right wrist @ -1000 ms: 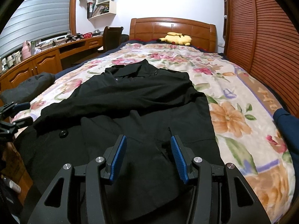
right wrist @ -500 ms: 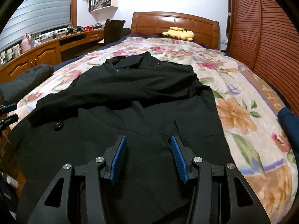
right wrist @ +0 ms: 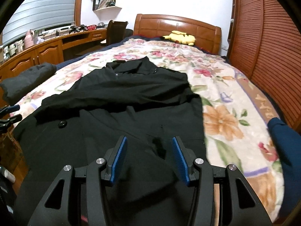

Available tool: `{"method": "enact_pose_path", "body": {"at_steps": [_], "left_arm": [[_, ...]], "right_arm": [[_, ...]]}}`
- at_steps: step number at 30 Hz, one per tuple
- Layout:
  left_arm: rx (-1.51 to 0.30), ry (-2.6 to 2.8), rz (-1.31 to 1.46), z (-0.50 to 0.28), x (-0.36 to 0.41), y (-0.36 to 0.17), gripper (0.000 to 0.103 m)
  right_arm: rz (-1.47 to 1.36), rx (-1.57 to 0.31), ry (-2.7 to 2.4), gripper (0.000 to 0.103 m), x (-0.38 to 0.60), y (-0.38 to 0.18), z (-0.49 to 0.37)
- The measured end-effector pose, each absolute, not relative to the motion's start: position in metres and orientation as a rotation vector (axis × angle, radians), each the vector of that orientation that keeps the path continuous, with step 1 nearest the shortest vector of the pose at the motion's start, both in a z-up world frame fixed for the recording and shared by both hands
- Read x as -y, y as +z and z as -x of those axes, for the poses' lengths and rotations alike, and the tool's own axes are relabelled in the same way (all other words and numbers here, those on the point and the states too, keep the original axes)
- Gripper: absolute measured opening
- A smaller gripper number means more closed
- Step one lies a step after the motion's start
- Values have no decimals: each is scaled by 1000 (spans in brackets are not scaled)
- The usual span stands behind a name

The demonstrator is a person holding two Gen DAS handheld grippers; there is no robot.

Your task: Fold large clothes

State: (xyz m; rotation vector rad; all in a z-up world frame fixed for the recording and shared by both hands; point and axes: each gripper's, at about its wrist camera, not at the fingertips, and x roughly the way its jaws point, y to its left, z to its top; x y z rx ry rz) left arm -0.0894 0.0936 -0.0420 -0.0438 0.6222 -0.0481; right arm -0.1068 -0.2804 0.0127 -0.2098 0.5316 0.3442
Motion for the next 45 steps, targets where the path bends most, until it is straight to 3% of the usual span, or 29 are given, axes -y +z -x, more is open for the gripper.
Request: {"method": "enact_pose_path", "body": {"at_steps": [4, 13, 20, 35, 37, 41, 43, 45], "left_arm": [[-631, -51, 50, 89, -95, -45, 82], [-649, -89, 56, 95, -92, -55, 83], [-677, -148, 64, 98, -86, -65, 62], [-680, -151, 58, 106, -82, -70, 59], [-679, -157, 57, 107, -82, -70, 52], [-680, -176, 65, 109, -82, -68, 19], [-684, -192, 69, 108, -80, -65, 10], [-672, -191, 62, 110, -78, -61, 6]], "right_arm": [[206, -534, 323, 67, 300, 14, 118], [205, -646, 286, 68, 326, -15, 123], [176, -700, 279, 68, 332, -25, 117], [131, -725, 237, 68, 351, -36, 116], [121, -732, 247, 68, 352, -39, 115], [110, -752, 286, 67, 350, -41, 115], [108, -773, 322, 61, 348, -42, 115], [120, -778, 354, 43, 346, -41, 117]]}}
